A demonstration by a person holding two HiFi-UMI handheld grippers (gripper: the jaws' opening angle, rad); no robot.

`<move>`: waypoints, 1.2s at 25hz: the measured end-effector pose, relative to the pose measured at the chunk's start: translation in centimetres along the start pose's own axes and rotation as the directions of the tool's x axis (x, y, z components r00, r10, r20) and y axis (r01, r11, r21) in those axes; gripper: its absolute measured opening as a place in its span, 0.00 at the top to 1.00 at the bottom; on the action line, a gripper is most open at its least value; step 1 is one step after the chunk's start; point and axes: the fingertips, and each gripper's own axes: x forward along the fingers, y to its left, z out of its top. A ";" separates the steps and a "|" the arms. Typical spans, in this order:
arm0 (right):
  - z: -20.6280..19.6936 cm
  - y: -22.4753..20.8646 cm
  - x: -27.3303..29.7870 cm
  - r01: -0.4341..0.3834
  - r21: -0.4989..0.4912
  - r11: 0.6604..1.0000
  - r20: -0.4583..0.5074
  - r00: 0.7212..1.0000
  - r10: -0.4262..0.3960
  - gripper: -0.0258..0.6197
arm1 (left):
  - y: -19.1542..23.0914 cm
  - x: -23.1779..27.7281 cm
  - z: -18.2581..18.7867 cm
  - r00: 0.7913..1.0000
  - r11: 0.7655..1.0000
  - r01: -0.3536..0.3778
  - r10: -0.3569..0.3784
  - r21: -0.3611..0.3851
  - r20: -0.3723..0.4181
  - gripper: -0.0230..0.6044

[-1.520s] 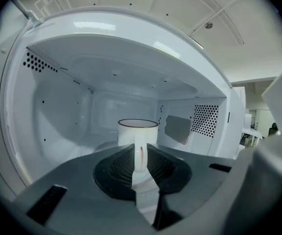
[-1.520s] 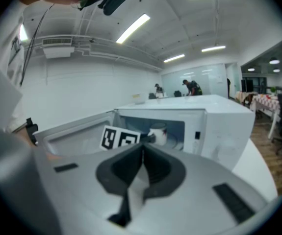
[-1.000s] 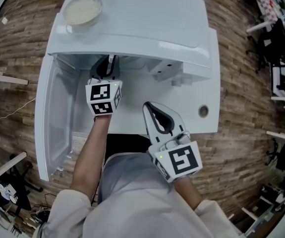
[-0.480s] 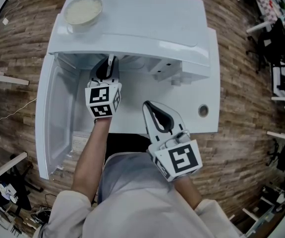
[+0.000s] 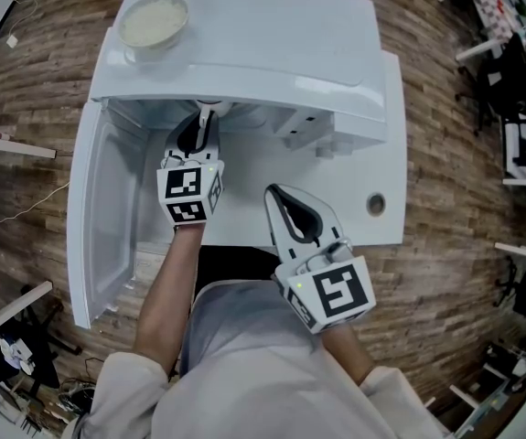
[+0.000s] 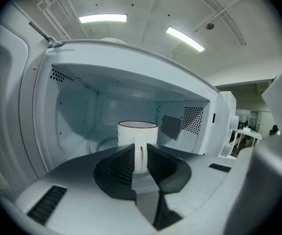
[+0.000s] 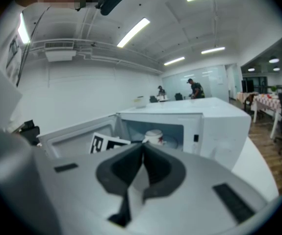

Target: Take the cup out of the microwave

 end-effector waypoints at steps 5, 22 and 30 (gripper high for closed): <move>0.0 0.1 -0.2 -0.006 -0.001 1.000 0.002 1.000 0.006 0.92 | -0.1 -0.4 -0.1 1.000 1.000 0.002 -0.002 -0.003 -0.007 0.86; 0.4 0.5 -1.0 -0.022 0.000 1.000 0.026 0.999 0.022 0.92 | -0.8 -2.9 -0.2 1.000 1.000 0.009 -0.009 0.015 -0.007 0.86; 0.7 1.2 -1.1 -0.033 -0.009 0.999 0.037 0.999 0.033 0.92 | -1.0 -4.9 -0.2 1.000 1.000 0.013 -0.013 0.002 -0.001 0.86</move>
